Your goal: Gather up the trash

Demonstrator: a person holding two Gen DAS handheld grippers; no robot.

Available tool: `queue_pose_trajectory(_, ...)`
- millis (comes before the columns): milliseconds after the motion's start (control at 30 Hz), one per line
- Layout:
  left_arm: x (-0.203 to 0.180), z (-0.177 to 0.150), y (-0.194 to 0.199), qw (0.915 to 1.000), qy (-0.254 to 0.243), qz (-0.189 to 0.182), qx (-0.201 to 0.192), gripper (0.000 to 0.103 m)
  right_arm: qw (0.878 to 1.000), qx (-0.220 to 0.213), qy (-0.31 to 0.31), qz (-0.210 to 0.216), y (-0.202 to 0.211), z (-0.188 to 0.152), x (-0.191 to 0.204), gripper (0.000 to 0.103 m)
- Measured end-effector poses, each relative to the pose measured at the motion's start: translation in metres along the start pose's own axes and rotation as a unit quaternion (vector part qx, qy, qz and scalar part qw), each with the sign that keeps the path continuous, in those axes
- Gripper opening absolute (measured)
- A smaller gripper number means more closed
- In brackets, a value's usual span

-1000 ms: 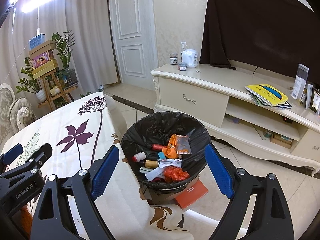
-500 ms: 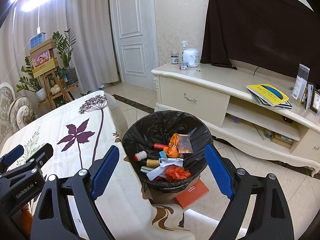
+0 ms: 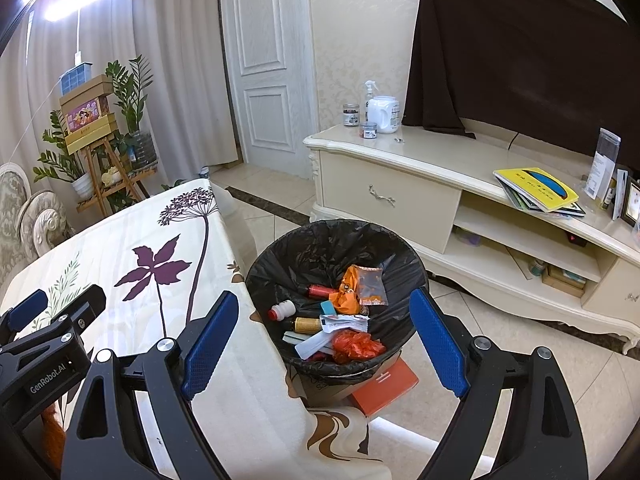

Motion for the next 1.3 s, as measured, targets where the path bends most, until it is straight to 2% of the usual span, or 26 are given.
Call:
queue_pose_trajectory(500,-0.0014,0.0001,0.0005,0.9999,-0.007,0.008,-0.008,0.097,1.0,0.001,0.0,0.0,-0.0004,-0.0002,0.0004,0.085)
queue_pose_trajectory(1300,0.0028,-0.0025,-0.0053,1.0,-0.002,-0.008,0.001,0.097,1.0,0.003,0.002,0.001,-0.0002,-0.0048,0.0042,0.085)
Point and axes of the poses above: each gripper's, at about its wrist camera, not at the fingertips, and y roughly against the way its jaws point, x to its left, z to its top, the point moved 1 cm from there along -y, roughly the way its jaws point, and after that the axes turned 5 degrees about -z, right-handed, at the moved point
